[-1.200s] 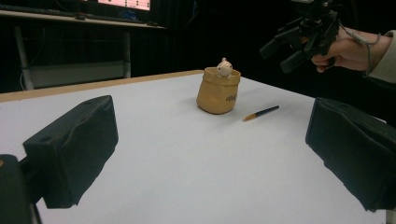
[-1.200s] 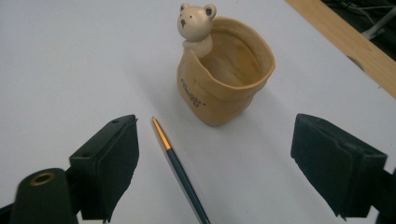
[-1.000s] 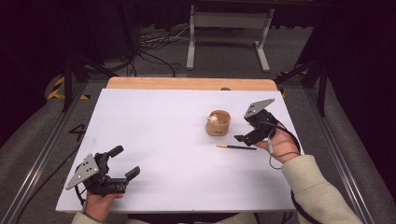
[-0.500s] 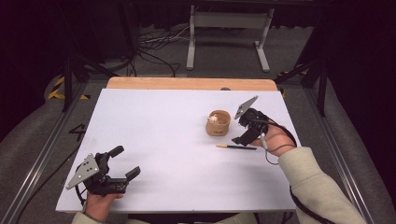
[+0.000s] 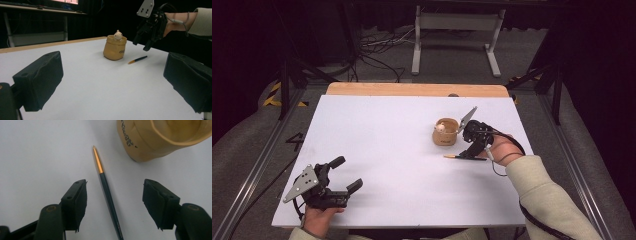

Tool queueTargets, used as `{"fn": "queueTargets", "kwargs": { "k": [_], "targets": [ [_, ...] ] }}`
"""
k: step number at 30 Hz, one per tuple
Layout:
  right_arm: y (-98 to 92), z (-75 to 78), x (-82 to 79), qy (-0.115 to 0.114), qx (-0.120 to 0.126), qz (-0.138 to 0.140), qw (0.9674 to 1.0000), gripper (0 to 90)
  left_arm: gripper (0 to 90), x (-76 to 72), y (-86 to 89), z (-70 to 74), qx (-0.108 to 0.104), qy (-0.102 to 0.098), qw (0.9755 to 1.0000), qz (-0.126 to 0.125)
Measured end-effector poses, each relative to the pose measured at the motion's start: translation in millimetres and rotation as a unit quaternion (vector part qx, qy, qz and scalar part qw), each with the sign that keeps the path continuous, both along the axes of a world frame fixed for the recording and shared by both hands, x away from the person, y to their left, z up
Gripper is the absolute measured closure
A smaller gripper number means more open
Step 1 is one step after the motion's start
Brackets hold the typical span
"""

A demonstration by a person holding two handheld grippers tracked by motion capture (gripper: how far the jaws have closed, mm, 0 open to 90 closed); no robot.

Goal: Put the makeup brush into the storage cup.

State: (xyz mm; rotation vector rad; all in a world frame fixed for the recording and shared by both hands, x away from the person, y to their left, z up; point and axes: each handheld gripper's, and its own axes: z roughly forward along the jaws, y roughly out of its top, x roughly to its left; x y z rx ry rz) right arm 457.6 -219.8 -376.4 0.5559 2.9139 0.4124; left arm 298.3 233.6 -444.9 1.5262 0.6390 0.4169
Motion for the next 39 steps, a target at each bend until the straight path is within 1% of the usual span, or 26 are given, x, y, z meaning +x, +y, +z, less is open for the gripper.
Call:
{"fn": "queueTargets", "kwargs": {
  "k": [2,4,7,9,16,24,27,29,31,35,39],
  "targets": [
    [1.7,-3.5,0.3,0.006,-0.004,0.004,1.0000,39.9,3.1,0.3,0.1,-0.3,-0.001,0.001,1.0000,-0.001],
    [2.3,-5.0,0.6,0.007,-0.007,0.007,0.9999,41.4,3.1,0.4,0.1,-0.4,-0.001,0.001,1.0000,-0.001],
    [4.5,-10.9,1.7,0.017,-0.016,0.014,0.9996,45.2,3.1,0.0,0.1,-0.1,-0.001,0.000,1.0000,-0.001],
    [4.9,-13.9,2.3,0.025,-0.018,0.013,0.9994,47.5,3.2,0.1,0.1,-0.1,-0.002,0.000,1.0000,-0.001],
    [5.0,-23.5,5.5,0.040,-0.031,0.018,0.9986,54.1,3.4,-0.2,0.2,0.2,-0.002,-0.001,1.0000,-0.002],
    [4.9,-30.8,8.4,0.045,-0.049,0.026,0.9974,62.6,3.6,-0.4,-0.4,0.6,0.000,-0.002,1.0000,-0.003],
    [6.9,-32.5,8.3,0.044,-0.059,0.031,0.9968,63.8,3.2,-0.5,-0.3,0.6,-0.009,-0.002,0.9999,-0.013],
    [8.7,-32.9,8.5,0.043,-0.066,0.034,0.9963,65.3,3.0,-0.5,0.1,0.8,-0.010,-0.003,0.9998,-0.017],
    [10.3,-33.3,8.9,0.043,-0.074,0.037,0.9957,66.4,2.9,-0.6,-0.5,0.9,-0.011,-0.003,0.9998,-0.017],
    [13.3,-33.3,9.9,0.043,-0.085,0.043,0.9945,69.5,3.0,-0.8,-0.7,1.0,-0.007,-0.004,0.9998,-0.018],
    [15.5,-33.7,10.1,0.046,-0.094,0.048,0.9933,73.1,2.6,-1.0,0.3,1.3,-0.016,-0.007,0.9997,-0.016]
  ]
}}
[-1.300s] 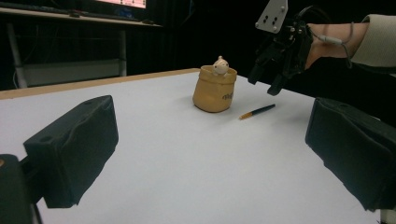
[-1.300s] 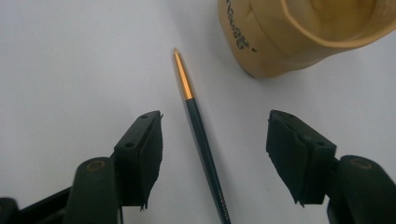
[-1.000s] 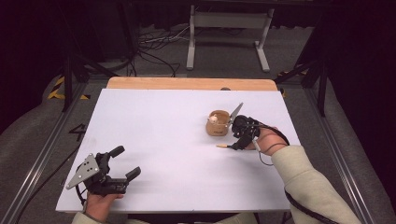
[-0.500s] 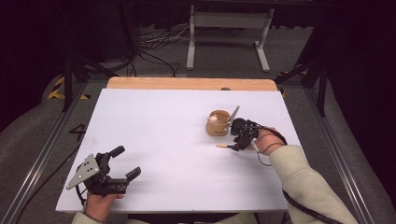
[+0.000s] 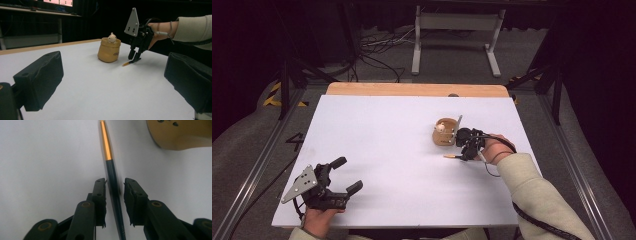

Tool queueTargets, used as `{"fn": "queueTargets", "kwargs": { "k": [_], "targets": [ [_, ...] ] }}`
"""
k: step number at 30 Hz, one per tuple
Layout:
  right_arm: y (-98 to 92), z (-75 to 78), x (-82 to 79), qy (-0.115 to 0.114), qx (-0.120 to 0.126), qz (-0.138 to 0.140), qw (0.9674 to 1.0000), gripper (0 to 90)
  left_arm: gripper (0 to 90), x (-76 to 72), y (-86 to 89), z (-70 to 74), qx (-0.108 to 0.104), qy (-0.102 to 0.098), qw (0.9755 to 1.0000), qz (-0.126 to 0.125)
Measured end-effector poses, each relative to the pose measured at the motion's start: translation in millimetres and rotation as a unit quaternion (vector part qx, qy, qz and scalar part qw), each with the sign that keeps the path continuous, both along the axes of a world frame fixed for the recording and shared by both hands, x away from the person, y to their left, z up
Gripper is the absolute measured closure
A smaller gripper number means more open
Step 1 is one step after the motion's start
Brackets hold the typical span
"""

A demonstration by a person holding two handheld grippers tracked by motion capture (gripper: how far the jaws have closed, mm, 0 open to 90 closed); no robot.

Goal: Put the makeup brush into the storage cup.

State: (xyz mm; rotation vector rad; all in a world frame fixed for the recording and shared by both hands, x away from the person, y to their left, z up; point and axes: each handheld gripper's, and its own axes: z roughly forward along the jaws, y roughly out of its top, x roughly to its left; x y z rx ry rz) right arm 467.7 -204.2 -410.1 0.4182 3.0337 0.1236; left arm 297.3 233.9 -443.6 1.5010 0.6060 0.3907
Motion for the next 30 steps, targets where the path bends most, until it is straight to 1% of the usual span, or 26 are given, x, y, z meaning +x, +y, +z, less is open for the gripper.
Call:
{"fn": "queueTargets", "kwargs": {
  "k": [5,7,8,10,11,13,18,19,22,23,25,28,30],
  "targets": [
    [2.4,-1.6,-0.6,0.003,-0.008,0.008,0.9999,76.7,1.8,-0.8,0.7,0.8,0.001,-0.003,1.0000,0.007],
    [3.3,-2.6,-1.4,0.002,-0.017,0.010,0.9998,78.1,2.6,-0.6,0.3,1.0,0.001,-0.004,1.0000,0.004],
    [3.3,-2.6,-1.4,0.002,-0.017,0.010,0.9998,78.1,2.6,-0.4,-0.5,1.2,0.001,-0.003,1.0000,-0.004],
    [3.6,-4.9,-1.5,0.004,-0.022,0.015,0.9996,79.9,2.8,0.6,-2.7,0.5,-0.006,0.003,0.9999,-0.012],
    [3.6,-5.9,-1.7,0.003,-0.021,0.015,0.9997,80.5,2.8,1.2,-3.4,0.4,-0.005,0.007,0.9999,-0.013],
    [3.9,-6.0,-1.7,0.006,-0.022,0.017,0.9996,82.5,2.9,1.2,-3.9,0.6,-0.002,0.006,0.9999,-0.013],
    [4.6,-6.0,-2.4,0.009,-0.026,0.021,0.9994,83.0,2.3,1.4,-4.5,0.3,0.008,0.005,0.9999,-0.010],
    [4.8,-5.5,-2.5,0.009,-0.031,0.024,0.9992,83.1,2.3,1.2,-4.5,0.3,0.009,0.004,0.9999,-0.009],
    [4.1,-4.5,-4.0,0.008,-0.030,0.024,0.9992,83.4,2.3,0.7,-4.1,0.6,0.009,0.002,0.9999,-0.008],
    [3.3,-3.4,-4.6,0.006,-0.027,0.024,0.9993,83.6,2.3,0.5,-4.3,0.7,0.010,0.002,0.9999,-0.006],
    [1.6,-0.1,-6.5,0.003,-0.020,0.025,0.9995,83.8,2.3,1.2,-5.1,0.8,0.015,0.004,0.9998,-0.012],
    [-1.9,5.3,-9.4,-0.002,-0.001,0.022,0.9997,83.9,2.3,1.0,-7.0,0.7,0.020,0.004,0.9997,-0.016],
    [-3.4,8.8,-10.7,-0.007,0.001,0.026,0.9996,83.9,2.3,0.4,-7.8,0.7,0.021,0.006,0.9996,-0.017]
  ]
}}
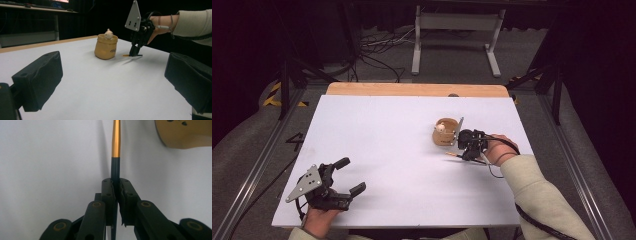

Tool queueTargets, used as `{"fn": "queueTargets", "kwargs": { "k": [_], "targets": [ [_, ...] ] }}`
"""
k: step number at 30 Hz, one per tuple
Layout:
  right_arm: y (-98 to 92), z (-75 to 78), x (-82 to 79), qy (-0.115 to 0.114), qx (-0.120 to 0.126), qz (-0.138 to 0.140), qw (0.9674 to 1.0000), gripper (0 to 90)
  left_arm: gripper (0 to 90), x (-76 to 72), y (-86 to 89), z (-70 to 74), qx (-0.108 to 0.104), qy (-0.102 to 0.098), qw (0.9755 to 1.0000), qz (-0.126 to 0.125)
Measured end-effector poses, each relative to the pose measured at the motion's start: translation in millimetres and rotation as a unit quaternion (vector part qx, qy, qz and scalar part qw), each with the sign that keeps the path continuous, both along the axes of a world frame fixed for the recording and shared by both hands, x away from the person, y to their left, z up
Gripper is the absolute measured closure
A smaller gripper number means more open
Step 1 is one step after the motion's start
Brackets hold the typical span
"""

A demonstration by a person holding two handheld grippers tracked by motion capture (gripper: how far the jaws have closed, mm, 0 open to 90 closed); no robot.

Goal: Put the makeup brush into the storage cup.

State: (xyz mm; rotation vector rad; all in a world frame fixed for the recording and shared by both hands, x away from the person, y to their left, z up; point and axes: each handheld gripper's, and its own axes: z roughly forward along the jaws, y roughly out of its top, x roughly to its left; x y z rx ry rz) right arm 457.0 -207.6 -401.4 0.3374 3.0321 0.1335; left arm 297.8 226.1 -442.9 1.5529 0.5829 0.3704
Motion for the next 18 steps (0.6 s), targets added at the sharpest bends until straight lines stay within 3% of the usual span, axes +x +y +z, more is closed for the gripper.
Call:
{"fn": "queueTargets", "kwargs": {
  "k": [3,13,15,16,18],
  "targets": [
    [-1.9,4.8,-3.0,-0.003,0.007,-0.001,1.0000,83.9,2.3,0.4,0.6,-0.3,0.001,-0.001,1.0000,0.001],
    [-12.2,28.2,-13.3,-0.029,0.063,-0.003,0.9976,83.9,1.7,1.5,1.2,-1.5,-0.001,0.006,1.0000,0.004],
    [-14.2,33.6,-16.9,-0.032,0.087,-0.002,0.9957,83.9,1.1,2.4,1.6,-1.9,0.004,0.006,0.9999,0.009],
    [-14.2,33.6,-16.9,-0.032,0.087,-0.002,0.9957,83.9,0.7,2.4,1.6,-1.9,0.004,0.006,0.9999,0.009],
    [-16.2,39.5,-20.8,-0.042,0.116,-0.002,0.9924,83.9,0.3,2.4,1.7,-2.3,0.002,0.009,0.9999,0.014]
  ]
}}
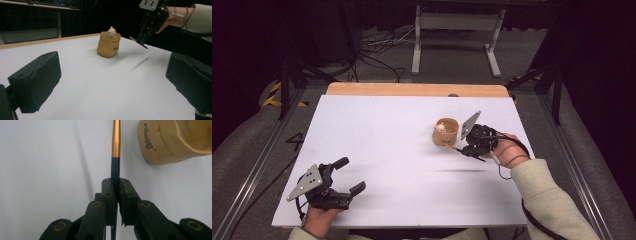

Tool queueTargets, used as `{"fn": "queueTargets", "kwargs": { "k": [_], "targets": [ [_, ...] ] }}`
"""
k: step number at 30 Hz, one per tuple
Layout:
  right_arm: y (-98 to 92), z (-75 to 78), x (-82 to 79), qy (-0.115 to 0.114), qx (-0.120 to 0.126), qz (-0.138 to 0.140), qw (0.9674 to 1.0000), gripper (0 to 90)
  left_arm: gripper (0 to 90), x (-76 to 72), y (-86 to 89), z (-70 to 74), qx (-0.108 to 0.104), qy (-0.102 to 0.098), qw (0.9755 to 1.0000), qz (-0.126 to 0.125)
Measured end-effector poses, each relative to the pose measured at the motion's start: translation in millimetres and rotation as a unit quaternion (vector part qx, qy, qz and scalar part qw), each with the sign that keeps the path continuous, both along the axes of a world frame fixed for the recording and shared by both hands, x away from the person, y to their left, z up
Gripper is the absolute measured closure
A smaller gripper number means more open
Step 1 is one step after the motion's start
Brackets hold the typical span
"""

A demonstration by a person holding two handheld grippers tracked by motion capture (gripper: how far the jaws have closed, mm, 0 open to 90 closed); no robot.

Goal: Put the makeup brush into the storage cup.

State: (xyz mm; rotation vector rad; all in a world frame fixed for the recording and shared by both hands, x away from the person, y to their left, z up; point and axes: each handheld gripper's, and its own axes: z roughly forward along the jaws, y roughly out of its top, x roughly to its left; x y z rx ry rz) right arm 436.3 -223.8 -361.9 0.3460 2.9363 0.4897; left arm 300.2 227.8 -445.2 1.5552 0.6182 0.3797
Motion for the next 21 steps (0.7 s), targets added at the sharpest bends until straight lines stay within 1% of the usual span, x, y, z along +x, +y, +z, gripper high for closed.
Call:
{"fn": "queueTargets", "kwargs": {
  "k": [1,2,6,8,9,13,14,16,17,18,19,20,21],
  "targets": [
    [-0.4,2.0,-1.7,-0.001,0.007,-0.002,1.0000,83.9,0.2,0.0,0.2,-0.1,-0.002,0.001,1.0000,0.002],
    [-0.4,2.0,-1.7,-0.001,0.007,-0.002,1.0000,83.9,0.2,0.1,0.6,-0.2,-0.003,0.001,1.0000,0.002],
    [-2.2,9.1,-6.2,-0.014,0.039,0.004,0.9991,83.9,0.2,0.3,0.4,-0.5,-0.001,0.002,1.0000,0.003],
    [-4.2,14.1,-9.0,-0.022,0.060,0.001,0.9980,83.9,0.2,0.4,-0.1,-0.6,0.001,0.000,1.0000,0.004],
    [-4.2,14.1,-9.0,-0.022,0.060,0.001,0.9980,83.9,0.2,0.4,-0.1,-0.6,0.001,0.000,1.0000,0.004],
    [-8.5,19.4,-12.0,-0.031,0.088,-0.005,0.9956,83.9,0.1,0.3,0.5,-0.8,0.000,0.001,1.0000,0.009],
    [-11.4,21.2,-13.3,-0.036,0.111,-0.010,0.9931,83.9,0.1,0.4,0.6,-0.9,0.000,0.001,0.9999,0.013],
    [-13.9,22.5,-13.9,-0.038,0.127,-0.014,0.9911,83.9,0.1,0.5,0.9,-1.0,0.000,0.000,0.9999,0.014],
    [-13.9,22.5,-13.9,-0.038,0.127,-0.014,0.9911,83.9,0.1,0.5,0.9,-1.0,0.000,0.000,0.9999,0.014],
    [-17.3,23.9,-15.2,-0.041,0.150,-0.020,0.9877,83.9,0.1,0.3,0.7,-1.1,0.000,0.000,0.9999,0.015],
    [-17.3,23.9,-15.2,-0.041,0.150,-0.020,0.9877,83.9,0.1,0.3,0.7,-1.1,0.000,0.000,0.9999,0.015],
    [-19.9,24.8,-16.4,-0.047,0.167,-0.026,0.9845,83.9,0.1,0.5,0.8,-1.0,0.002,-0.001,0.9999,0.015],
    [-21.0,25.3,-17.2,-0.051,0.174,-0.028,0.9831,83.9,0.1,0.5,0.7,-1.0,0.002,-0.001,0.9999,0.015]
  ]
}}
